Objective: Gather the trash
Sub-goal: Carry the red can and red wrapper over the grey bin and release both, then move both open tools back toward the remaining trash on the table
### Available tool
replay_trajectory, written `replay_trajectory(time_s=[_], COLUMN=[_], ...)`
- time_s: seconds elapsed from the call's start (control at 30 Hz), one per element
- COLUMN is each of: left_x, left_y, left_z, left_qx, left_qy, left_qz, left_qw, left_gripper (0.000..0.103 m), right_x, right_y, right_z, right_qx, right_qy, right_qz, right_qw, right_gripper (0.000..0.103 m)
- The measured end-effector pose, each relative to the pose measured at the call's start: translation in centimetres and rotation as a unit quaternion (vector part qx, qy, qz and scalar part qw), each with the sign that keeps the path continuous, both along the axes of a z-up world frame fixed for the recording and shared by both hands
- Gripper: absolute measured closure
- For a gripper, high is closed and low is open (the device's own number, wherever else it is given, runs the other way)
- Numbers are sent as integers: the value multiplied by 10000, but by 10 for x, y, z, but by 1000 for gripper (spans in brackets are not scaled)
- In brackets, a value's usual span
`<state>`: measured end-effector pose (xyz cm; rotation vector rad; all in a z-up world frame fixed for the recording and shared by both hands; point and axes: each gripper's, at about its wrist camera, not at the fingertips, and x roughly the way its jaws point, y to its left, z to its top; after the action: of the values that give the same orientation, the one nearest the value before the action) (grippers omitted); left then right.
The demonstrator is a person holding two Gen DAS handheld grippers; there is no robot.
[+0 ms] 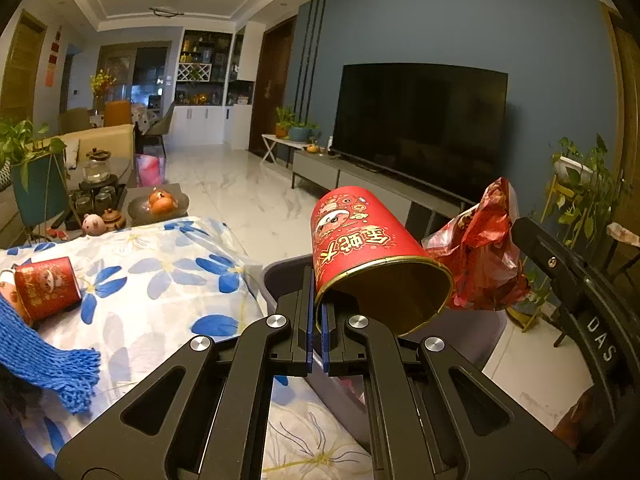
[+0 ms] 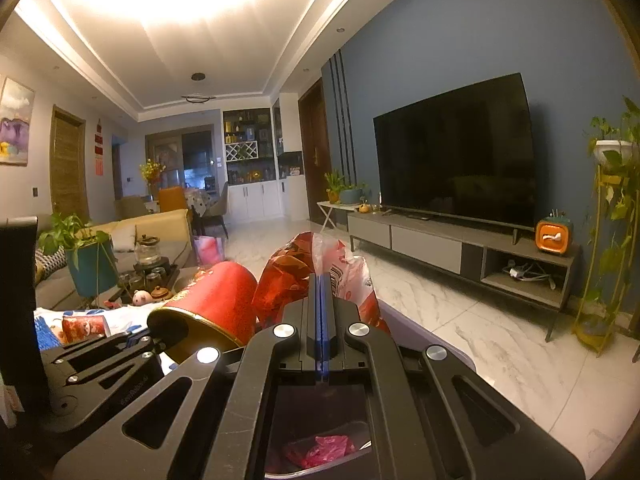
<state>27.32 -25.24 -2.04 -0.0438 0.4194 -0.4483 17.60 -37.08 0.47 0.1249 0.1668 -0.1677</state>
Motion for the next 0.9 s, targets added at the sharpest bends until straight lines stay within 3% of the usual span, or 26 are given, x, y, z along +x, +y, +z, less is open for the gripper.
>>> replay_trajectory(time_s=[0.8,0.87,0.9], left_x=[16,15,14], left_y=[-16,-19,-19], left_z=[-18,-18,-19], left_qx=[37,93,158], left_qy=[234,181,143], left_qz=[-344,-408,-354], left_qw=[9991,9990,9991], left_gripper=[100,96,87], right_x=[14,15,15], right_y=[-9,-13,-15], right_z=[-8,-9,-10], right_qx=[115,155,189], right_qy=[32,56,72], right_qz=[9,-14,-35], right_qw=[9999,9999,9998], right_gripper=[101,101,101])
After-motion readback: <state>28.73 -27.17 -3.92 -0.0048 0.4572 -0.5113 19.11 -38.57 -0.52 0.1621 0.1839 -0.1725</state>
